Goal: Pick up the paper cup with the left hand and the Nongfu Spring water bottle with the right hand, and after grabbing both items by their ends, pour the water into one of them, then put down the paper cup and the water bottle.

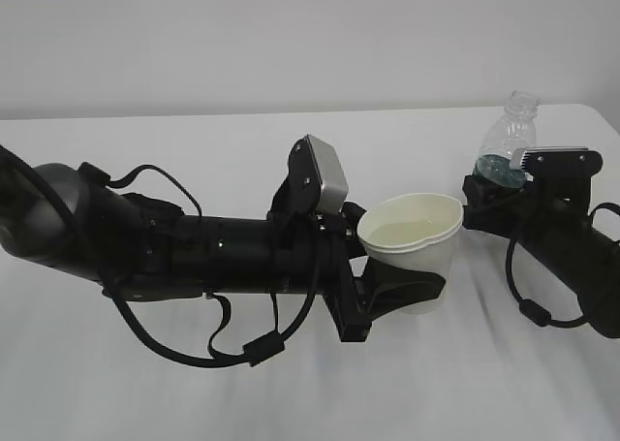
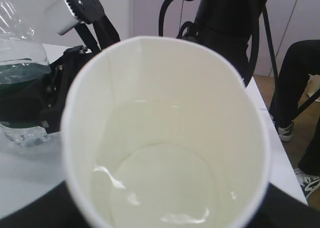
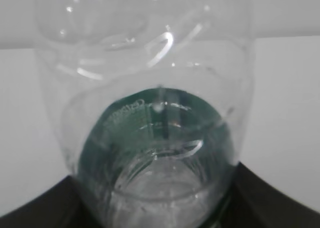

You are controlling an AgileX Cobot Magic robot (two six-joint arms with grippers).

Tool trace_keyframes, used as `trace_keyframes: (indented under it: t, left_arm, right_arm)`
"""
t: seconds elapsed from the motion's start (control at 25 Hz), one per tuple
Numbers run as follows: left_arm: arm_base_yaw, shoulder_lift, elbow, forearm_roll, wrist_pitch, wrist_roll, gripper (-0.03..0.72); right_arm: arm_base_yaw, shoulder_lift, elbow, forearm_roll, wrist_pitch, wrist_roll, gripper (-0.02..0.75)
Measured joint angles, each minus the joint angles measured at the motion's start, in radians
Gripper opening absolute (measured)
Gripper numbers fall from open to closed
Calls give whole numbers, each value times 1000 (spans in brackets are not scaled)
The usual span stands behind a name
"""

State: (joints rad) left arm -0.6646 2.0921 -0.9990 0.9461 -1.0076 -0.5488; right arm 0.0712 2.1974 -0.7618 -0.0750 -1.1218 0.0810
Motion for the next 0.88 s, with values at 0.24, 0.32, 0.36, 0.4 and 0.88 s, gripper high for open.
trace_keyframes:
  t: [0.24, 0.32, 0.36, 0.4, 0.88]
  left_arm:
    - [0, 0, 0, 0, 0, 0, 438]
    - [0, 0, 0, 0, 0, 0, 435]
    - [0, 0, 0, 0, 0, 0, 435]
    - [0, 0, 0, 0, 0, 0, 435]
    - [0, 0, 0, 0, 0, 0, 434]
  right_arm:
    - [0, 16, -10, 0, -4, 0, 421]
    - [0, 16, -10, -1, -4, 0, 421]
    - [0, 16, -10, -8, -4, 0, 421]
    - [0, 16, -10, -18, -4, 0, 421]
    - [0, 16, -10, -90, -4, 0, 533]
